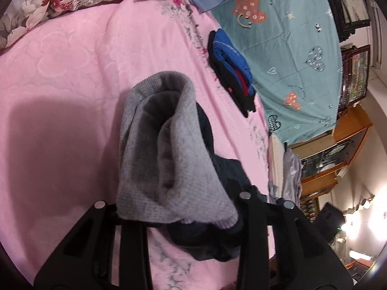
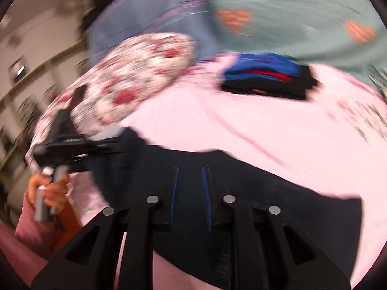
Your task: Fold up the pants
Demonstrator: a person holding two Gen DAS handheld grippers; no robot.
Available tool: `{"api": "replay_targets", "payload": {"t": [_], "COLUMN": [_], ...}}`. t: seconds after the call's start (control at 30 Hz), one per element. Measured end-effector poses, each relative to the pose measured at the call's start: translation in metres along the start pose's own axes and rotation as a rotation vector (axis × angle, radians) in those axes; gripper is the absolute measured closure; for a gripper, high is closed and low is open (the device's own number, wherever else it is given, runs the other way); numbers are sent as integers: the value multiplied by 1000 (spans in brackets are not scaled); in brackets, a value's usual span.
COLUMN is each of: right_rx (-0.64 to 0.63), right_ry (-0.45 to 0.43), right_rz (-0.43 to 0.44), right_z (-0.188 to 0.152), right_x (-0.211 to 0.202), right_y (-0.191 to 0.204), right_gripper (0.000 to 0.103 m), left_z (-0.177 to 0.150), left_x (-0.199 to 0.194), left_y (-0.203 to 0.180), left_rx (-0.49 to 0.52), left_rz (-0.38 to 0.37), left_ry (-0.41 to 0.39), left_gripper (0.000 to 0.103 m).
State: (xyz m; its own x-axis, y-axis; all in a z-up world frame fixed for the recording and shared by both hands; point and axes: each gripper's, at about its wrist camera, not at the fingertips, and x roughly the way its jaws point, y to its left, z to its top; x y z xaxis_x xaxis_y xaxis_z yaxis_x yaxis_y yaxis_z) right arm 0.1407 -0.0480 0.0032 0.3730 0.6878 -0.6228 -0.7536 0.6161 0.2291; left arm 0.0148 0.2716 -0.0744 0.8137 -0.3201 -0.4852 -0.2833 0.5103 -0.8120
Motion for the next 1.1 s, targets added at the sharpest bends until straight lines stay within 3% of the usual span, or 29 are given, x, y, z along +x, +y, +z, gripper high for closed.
{"api": "replay_targets", "payload": {"t": [0.07,0.17,0.33,0.53,0.63,0.8,1.0,1.03,1.07,1.1], "right_rx": [41,28,93,163,214,238,271,273,279,294], "right_ry": [27,178,184,157,143,123,97,95,92,84], "right_rz": [-55,-160,-115,-43,14,22,34,36,47,70], "right_z": [-9,-34,-40,-44,-47,-63,-81,-84,-87,-89], "right_x": [-1,24,31,21,9,-24,-56,-60,-65,-71], "right_y": [-17,-30,-40,-51,-61,-77,-96,-98,-102,-107], "right_gripper": [89,89,89,89,89,90,89,88,79,69], "left_z": [0,-4,-10,-29,-51,-93,-139,-142,-143,-142], "left_x": [-4,-6,5,52,91,165,212,214,214,211], "left_y": [-9,-25,-62,-130,-164,-197,-229,-232,-236,-237], "left_rx": [13,30,43,103,170,214,417,435,452,465], "left_rz": [-40,-107,-230,-345,-331,-275,-95,-76,-62,-64], "left_ry": [-16,-22,4,80,135,249,247,252,257,257], "left_gripper": [70,70,71,71,71,71,66,62,58,49]}}
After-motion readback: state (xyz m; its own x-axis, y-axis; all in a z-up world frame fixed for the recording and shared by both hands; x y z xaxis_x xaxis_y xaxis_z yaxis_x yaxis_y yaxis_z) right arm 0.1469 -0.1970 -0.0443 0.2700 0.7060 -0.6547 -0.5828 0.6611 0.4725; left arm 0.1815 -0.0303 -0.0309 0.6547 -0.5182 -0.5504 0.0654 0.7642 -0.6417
